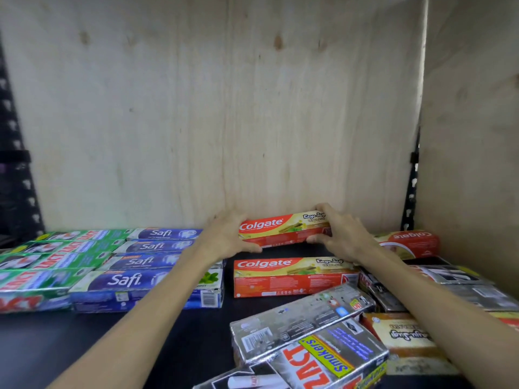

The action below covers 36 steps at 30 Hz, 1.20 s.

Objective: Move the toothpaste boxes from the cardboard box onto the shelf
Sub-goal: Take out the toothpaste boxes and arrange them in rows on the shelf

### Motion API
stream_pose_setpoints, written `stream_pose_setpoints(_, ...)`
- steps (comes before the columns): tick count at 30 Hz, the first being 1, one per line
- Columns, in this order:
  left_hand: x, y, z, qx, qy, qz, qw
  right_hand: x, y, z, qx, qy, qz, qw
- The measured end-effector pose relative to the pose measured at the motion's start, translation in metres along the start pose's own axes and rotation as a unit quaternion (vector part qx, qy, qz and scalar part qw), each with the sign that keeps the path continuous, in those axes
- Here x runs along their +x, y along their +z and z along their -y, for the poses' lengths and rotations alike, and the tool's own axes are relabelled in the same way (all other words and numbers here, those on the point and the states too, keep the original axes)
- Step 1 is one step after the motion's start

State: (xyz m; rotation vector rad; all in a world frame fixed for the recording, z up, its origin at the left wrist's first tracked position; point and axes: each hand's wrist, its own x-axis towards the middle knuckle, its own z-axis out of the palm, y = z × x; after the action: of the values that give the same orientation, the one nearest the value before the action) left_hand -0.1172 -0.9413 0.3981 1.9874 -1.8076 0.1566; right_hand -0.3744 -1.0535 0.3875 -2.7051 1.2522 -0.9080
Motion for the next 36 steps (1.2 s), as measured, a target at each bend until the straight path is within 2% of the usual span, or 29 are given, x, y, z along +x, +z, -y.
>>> stream_pose_setpoints(2, 0.002, 0.000, 0.001, 0.034, -0.015, -0.014, 0.999, 0.000, 0.002, -0.001, -0.041, 0.008, 0.011, 0.999)
stream_pose_setpoints(6, 0.004, 0.005, 0.004, 0.079, -0.041, -0.020, 0.996, -0.002, -0.001, -0.001, -0.045, 0.036, 0.046, 0.997)
stream_pose_setpoints(12, 0.004, 0.009, 0.005, 0.116, -0.061, -0.052, 0.990, -0.003, -0.003, -0.001, -0.055, 0.065, 0.014, 0.996)
stream_pose_setpoints(21, 0.001, 0.007, 0.003, 0.081, -0.104, -0.047, 0.990, -0.001, 0.000, -0.008, -0.011, 0.076, -0.026, 0.997)
stream_pose_setpoints(28, 0.001, 0.002, 0.003, 0.057, -0.099, -0.023, 0.993, -0.006, -0.005, -0.005, -0.007, 0.070, 0.010, 0.997)
stream_pose_setpoints(30, 0.000, -0.006, 0.004, 0.043, -0.076, -0.010, 0.996, -0.007, -0.009, -0.002, -0.023, 0.066, 0.005, 0.998)
stream_pose_setpoints(32, -0.005, -0.020, -0.001, -0.020, -0.019, 0.006, 1.000, -0.007, -0.015, 0.001, -0.034, 0.053, -0.010, 0.998)
stream_pose_setpoints(36, -0.033, -0.050, -0.029, -0.187, 0.103, 0.145, 0.966, -0.006, -0.018, 0.003, -0.016, 0.014, -0.023, 1.000)
